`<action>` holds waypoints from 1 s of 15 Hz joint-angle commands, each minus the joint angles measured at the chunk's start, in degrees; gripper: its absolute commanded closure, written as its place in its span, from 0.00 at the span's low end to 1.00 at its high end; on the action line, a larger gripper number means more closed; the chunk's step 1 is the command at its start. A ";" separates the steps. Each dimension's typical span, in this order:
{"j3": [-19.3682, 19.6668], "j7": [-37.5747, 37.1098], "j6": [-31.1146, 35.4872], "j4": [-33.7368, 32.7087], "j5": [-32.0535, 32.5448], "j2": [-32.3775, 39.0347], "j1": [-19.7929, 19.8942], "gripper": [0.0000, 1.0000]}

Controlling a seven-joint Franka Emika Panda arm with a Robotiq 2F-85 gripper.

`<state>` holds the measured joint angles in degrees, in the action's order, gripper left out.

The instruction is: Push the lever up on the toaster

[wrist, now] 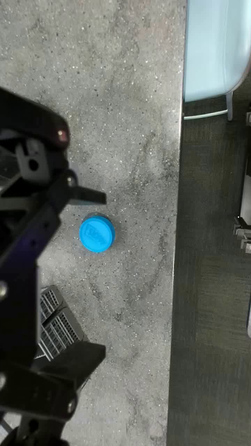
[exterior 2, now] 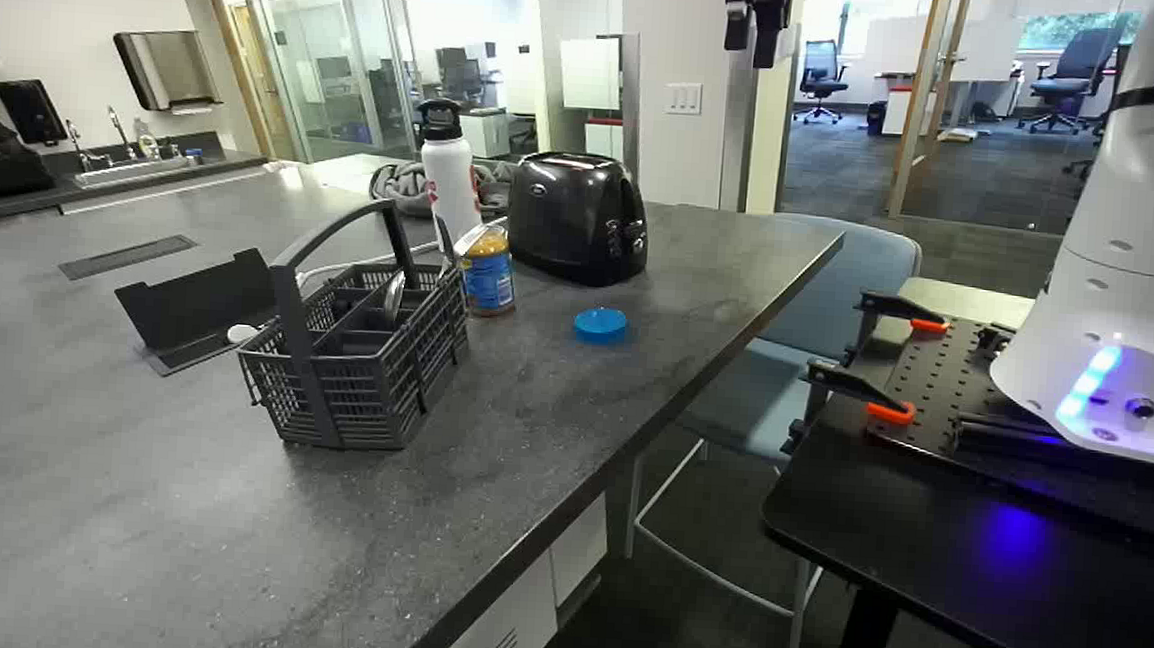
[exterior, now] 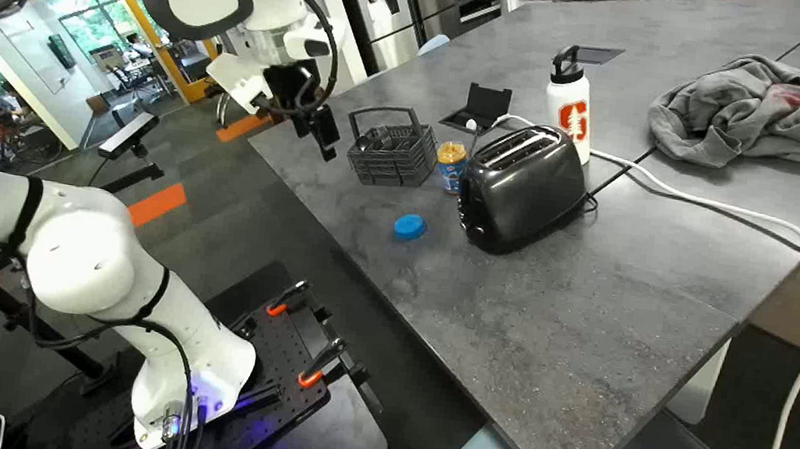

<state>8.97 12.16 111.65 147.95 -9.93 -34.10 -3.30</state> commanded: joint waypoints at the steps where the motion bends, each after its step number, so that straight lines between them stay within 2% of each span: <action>1: -0.95 0.51 -0.22 -0.12 -0.55 0.12 1.08 0.00; 9: -1.40 0.42 0.94 0.07 0.79 0.34 1.58 0.00; 15: 2.02 9.91 4.62 -0.51 7.37 3.96 3.71 0.00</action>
<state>9.46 16.84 112.90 147.95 -5.38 -33.12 -1.25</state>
